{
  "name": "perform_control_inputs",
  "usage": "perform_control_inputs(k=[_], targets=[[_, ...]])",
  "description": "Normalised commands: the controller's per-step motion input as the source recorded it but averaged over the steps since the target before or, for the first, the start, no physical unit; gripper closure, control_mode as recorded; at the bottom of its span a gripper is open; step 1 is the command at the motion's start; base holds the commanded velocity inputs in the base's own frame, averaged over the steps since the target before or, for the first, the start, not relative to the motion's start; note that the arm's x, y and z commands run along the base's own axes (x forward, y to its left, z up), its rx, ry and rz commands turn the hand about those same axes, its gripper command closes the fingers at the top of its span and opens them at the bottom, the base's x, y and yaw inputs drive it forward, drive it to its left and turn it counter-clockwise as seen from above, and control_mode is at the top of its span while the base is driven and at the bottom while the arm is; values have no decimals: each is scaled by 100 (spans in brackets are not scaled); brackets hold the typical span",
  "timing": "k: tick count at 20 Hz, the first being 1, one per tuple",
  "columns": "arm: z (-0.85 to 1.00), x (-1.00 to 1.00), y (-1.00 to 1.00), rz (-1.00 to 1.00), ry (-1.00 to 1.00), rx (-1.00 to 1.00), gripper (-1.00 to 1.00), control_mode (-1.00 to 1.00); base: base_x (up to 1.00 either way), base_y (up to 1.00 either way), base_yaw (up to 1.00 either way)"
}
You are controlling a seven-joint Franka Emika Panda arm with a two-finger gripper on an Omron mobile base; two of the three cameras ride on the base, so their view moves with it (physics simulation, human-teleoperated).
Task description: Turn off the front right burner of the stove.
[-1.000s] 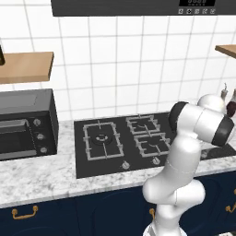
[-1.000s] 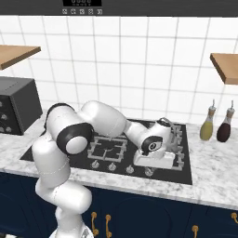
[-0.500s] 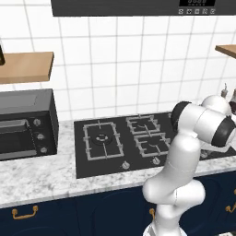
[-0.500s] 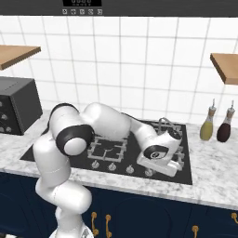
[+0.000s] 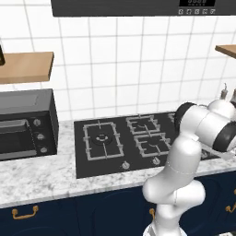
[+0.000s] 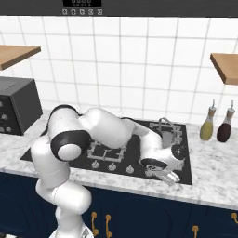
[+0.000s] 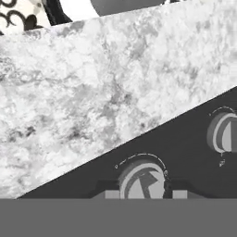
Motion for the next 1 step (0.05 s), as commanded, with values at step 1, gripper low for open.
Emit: perform_control_inputs(k=[1], targets=[[-13, -3, 9, -94, 4, 0, 100, -100, 0, 0, 0]])
